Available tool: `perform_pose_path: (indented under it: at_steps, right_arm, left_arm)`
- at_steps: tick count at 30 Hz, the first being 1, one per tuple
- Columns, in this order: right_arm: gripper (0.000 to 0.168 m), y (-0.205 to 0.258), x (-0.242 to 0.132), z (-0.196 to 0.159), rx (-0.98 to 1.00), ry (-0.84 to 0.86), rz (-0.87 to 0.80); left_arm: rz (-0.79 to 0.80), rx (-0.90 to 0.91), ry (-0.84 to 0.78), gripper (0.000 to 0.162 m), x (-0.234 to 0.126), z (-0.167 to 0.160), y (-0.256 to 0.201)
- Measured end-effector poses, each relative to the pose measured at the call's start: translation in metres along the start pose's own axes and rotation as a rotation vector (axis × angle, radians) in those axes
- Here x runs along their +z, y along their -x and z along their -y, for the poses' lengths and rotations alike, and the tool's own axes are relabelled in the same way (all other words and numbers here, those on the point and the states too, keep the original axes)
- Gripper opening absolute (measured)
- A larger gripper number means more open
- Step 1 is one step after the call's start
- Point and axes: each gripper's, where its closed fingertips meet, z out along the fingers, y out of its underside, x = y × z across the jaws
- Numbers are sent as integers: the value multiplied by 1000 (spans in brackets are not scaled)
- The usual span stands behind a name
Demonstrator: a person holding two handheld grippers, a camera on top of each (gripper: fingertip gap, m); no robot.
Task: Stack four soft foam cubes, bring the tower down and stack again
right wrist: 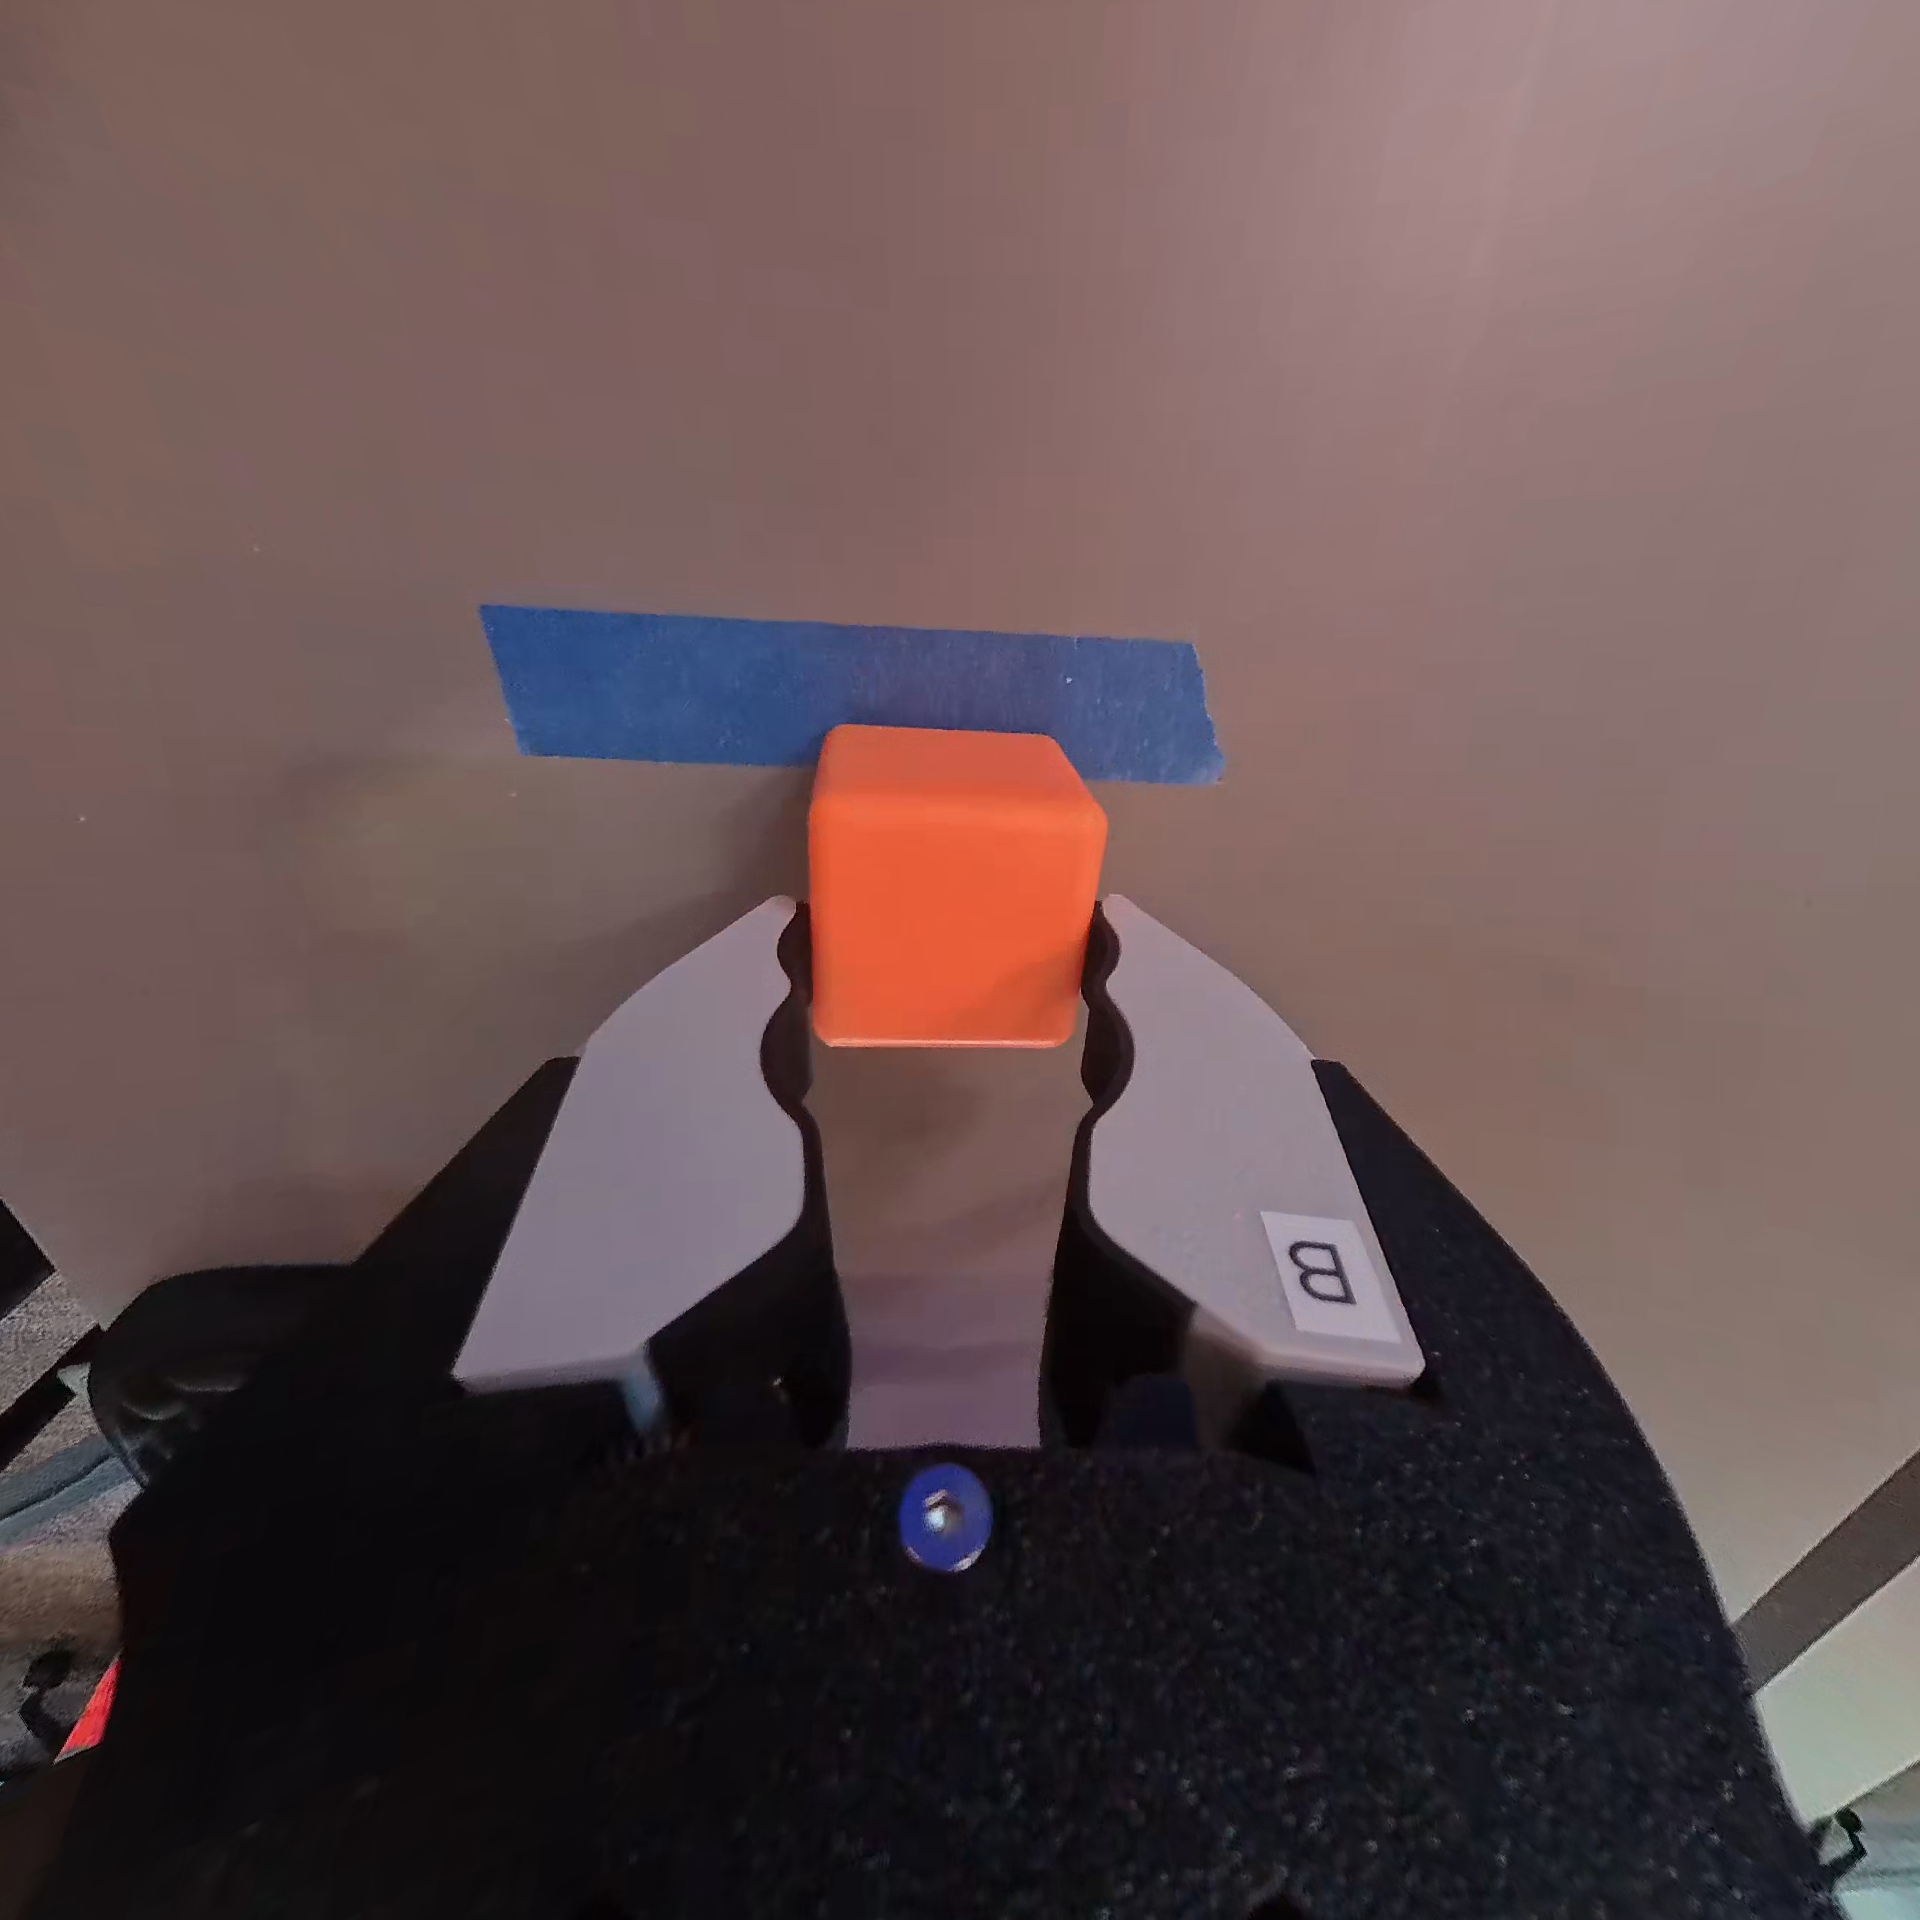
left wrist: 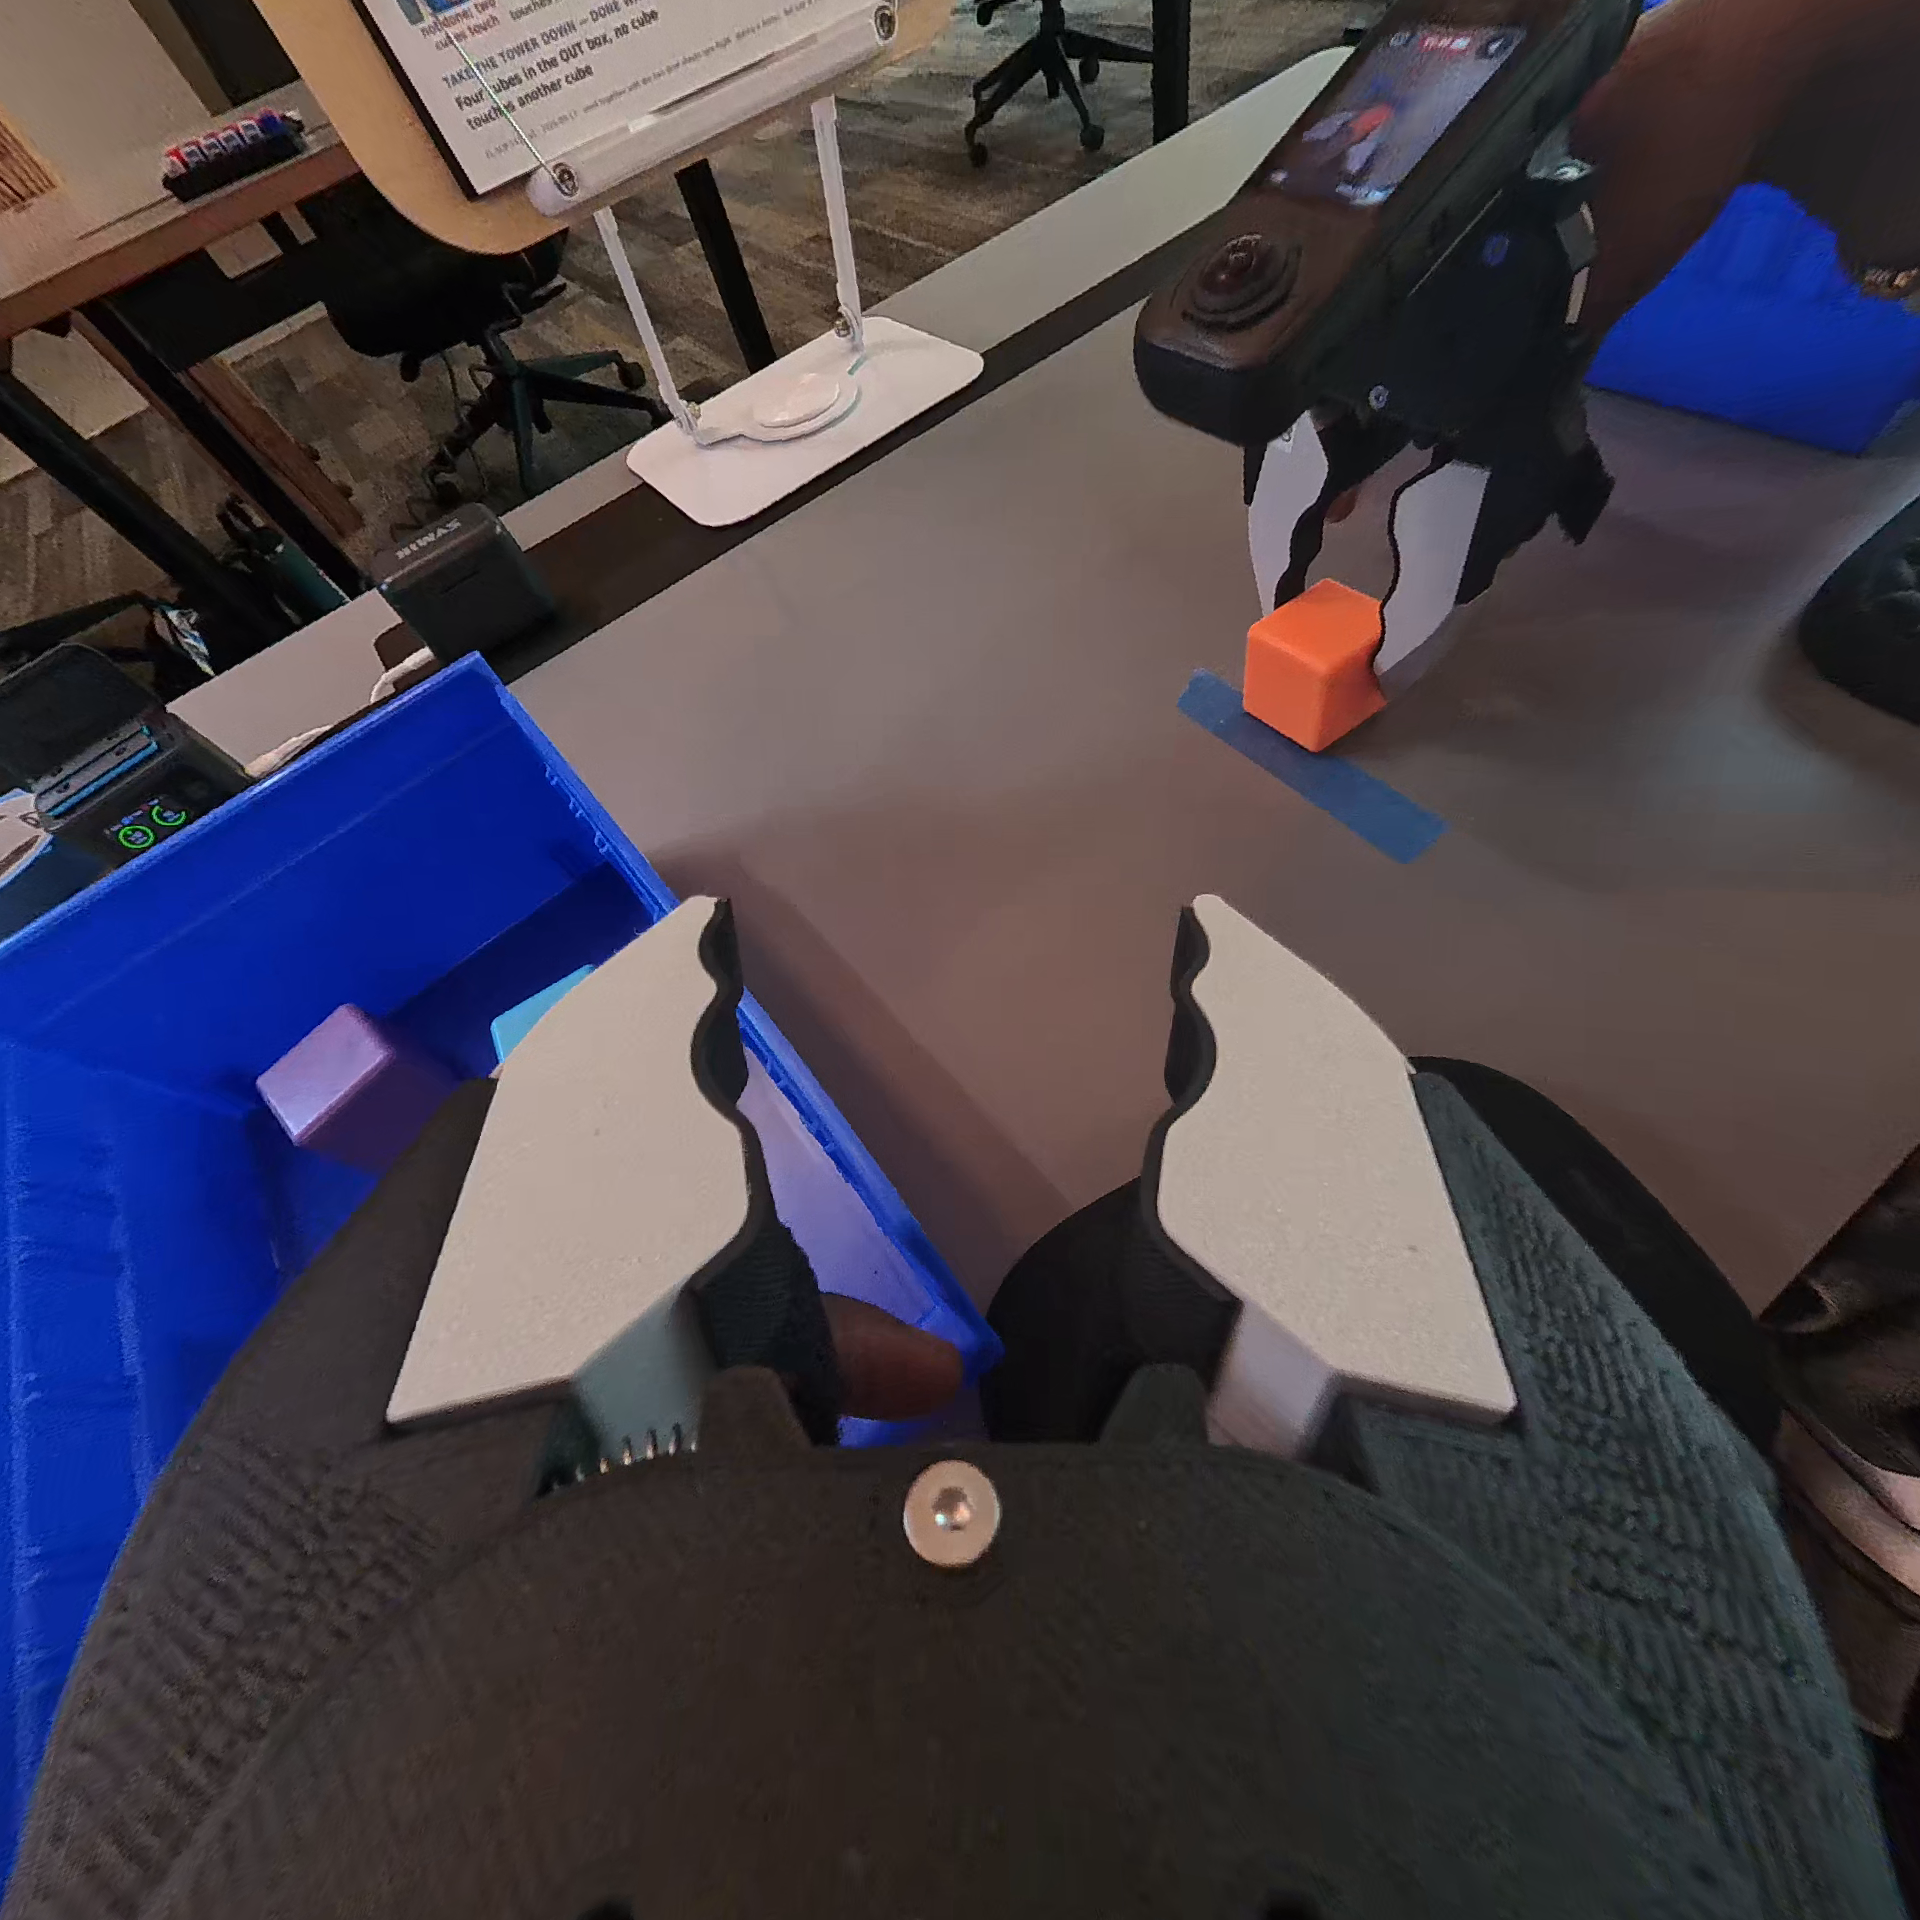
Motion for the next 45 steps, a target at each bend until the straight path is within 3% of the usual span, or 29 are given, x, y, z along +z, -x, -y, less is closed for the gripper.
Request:
perform_pose_path:
  at_steps: [4, 10, 13, 19, 22, 34, 36, 38, 40, 42, 45]
  right_arm:
    - [51, 3, -2, 5, -10, -56, 19]
    - [68, 0, -14, 13, 13, -193, 9]
    - [77, -2, -27, 18, 39, -374, 2]
    - [88, -9, -62, 11, 102, -919, -39]
    - [91, -15, -54, -5, 147, -1031, -62]
    - [61, 0, -10, 7, 42, -950, -52]
    - [48, 1, -7, 9, 25, -934, -51]
    - [48, 1, -7, 10, 20, -933, -50]
    - [47, 2, -7, 10, 21, -933, -46]
    - [47, 2, -6, 10, 20, -933, -49]
    - [48, 2, -6, 10, 19, -933, -48]
  left_arm:
    - [1, -2, 0, 80, 0, -1, 1]
    - [10, 2, 1, 80, -1, -2, 2]
    - [10, 0, -2, 80, -3, -3, 3]
    - [11, -15, -60, 80, -11, 1, 4]
    - [1, -45, -96, 80, -14, 3, 4]
    - [4, -41, -84, 80, -15, -3, 11]
    - [10, -48, -86, 80, -18, -5, 21]
    - [23, -69, -77, 77, -23, -9, 42]
    - [35, -105, 17, 75, -26, -24, 69]
    - [140, -119, 237, 73, -26, -59, 109]
    - [141, 25, 558, 74, -21, -107, 141]
